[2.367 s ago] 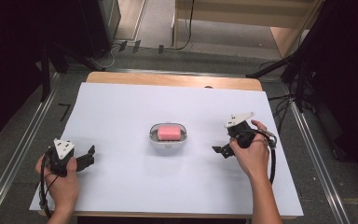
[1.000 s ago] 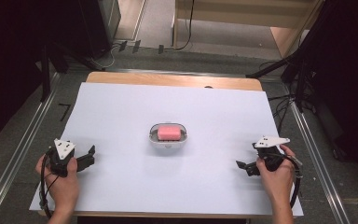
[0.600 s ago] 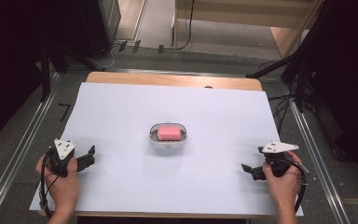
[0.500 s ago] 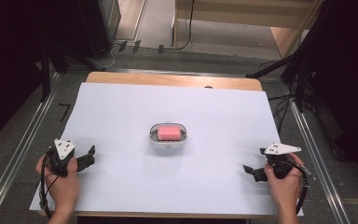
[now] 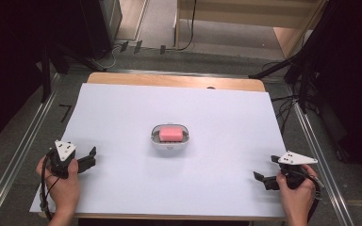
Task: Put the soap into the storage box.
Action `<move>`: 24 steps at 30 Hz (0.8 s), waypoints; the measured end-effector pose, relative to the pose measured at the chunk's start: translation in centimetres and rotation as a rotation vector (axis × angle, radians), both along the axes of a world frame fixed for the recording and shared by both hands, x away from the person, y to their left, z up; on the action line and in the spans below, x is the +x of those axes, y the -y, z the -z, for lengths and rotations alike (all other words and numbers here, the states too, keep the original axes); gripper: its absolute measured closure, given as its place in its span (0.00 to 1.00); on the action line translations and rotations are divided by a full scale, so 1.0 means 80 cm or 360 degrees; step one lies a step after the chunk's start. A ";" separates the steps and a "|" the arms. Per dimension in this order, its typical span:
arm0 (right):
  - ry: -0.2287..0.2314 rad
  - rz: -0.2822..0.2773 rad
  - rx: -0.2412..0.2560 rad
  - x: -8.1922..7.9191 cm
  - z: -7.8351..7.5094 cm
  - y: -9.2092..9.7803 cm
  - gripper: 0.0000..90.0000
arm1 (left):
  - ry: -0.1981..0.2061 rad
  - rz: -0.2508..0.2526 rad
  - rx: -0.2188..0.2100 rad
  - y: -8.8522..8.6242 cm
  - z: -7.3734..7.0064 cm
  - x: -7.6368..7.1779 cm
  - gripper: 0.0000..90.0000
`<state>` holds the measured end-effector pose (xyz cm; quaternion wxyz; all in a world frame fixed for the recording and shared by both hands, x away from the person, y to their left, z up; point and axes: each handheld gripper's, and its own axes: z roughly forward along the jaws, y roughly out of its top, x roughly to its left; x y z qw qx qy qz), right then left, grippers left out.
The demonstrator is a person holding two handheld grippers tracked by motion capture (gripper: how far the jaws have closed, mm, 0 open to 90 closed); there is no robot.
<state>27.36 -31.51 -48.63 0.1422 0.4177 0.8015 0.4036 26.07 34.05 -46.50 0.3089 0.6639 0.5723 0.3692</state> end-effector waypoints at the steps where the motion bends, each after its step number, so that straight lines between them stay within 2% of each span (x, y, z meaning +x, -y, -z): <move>1: 0.0006 0.0003 0.0004 -0.001 0.001 0.001 0.00 | 0.0000 0.0000 0.0000 0.000 0.000 0.000 0.16; 9: 0.0039 0.0046 0.0049 -0.012 0.003 0.009 0.00 | -0.0001 -0.0006 -0.0003 0.000 0.000 0.000 0.16; 13: 0.0089 0.0084 0.0066 -0.016 0.003 0.010 0.00 | -0.0007 -0.0002 -0.0015 -0.001 0.000 0.001 0.16; 15: 0.0123 0.0140 0.0128 -0.020 0.002 0.015 0.00 | -0.0011 -0.0006 -0.0023 -0.002 0.000 0.001 0.16; 16: 0.0123 0.0140 0.0128 -0.020 0.002 0.015 0.00 | -0.0011 -0.0006 -0.0023 -0.002 0.000 0.001 0.16; 17: 0.0133 0.0166 0.0180 -0.021 0.002 0.020 0.00 | -0.0013 -0.0005 -0.0021 -0.002 0.000 0.001 0.16; 24: 0.0152 0.0163 0.0205 -0.022 0.003 0.022 0.01 | -0.0017 -0.0004 -0.0019 -0.001 0.000 0.001 0.16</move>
